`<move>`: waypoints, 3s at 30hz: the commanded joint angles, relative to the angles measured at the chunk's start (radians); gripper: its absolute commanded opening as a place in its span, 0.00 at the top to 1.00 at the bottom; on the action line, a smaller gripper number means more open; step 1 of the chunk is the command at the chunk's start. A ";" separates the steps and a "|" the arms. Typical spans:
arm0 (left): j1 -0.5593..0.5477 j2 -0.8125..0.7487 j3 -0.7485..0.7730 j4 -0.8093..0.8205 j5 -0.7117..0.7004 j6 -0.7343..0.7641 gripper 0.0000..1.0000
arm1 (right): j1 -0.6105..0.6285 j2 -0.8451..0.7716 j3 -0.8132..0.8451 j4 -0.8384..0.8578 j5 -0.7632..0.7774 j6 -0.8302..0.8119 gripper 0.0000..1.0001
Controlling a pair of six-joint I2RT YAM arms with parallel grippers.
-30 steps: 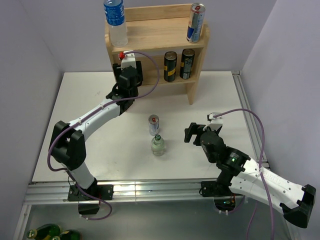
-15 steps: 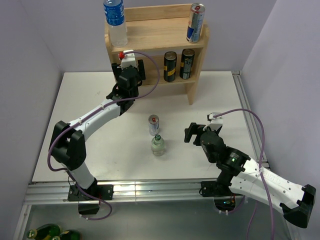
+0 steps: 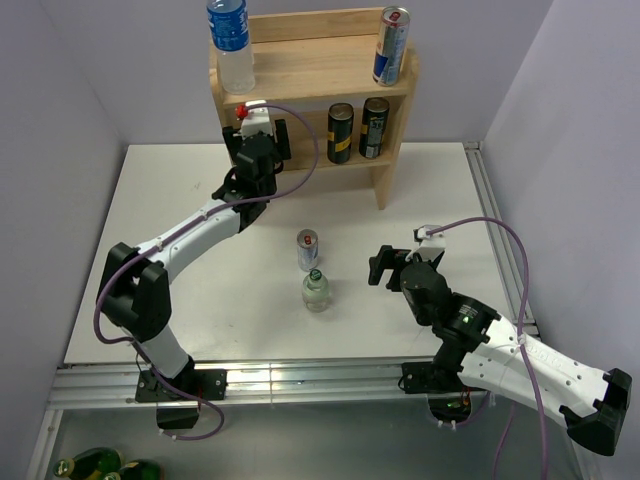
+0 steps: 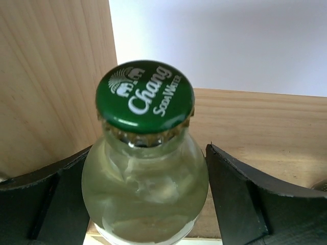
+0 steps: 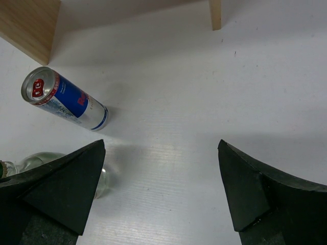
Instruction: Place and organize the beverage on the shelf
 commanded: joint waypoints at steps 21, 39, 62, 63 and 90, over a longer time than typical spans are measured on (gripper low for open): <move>0.034 -0.189 -0.119 -0.015 -0.158 -0.069 0.10 | 0.002 -0.007 -0.015 0.026 0.022 0.013 0.02; 0.029 -0.364 -0.284 -0.096 -0.159 -0.130 0.10 | 0.003 -0.016 -0.018 0.023 0.028 0.019 0.02; -0.044 -0.204 -0.350 0.013 -0.092 -0.305 0.11 | 0.002 -0.019 -0.015 0.021 0.036 0.015 0.02; -0.047 -0.232 -0.361 0.016 -0.110 -0.302 0.11 | 0.002 -0.019 -0.015 0.021 0.035 0.015 0.02; -0.530 -0.748 -0.714 -0.380 -0.147 -0.578 0.09 | 0.002 -0.021 -0.017 0.010 0.055 0.028 0.02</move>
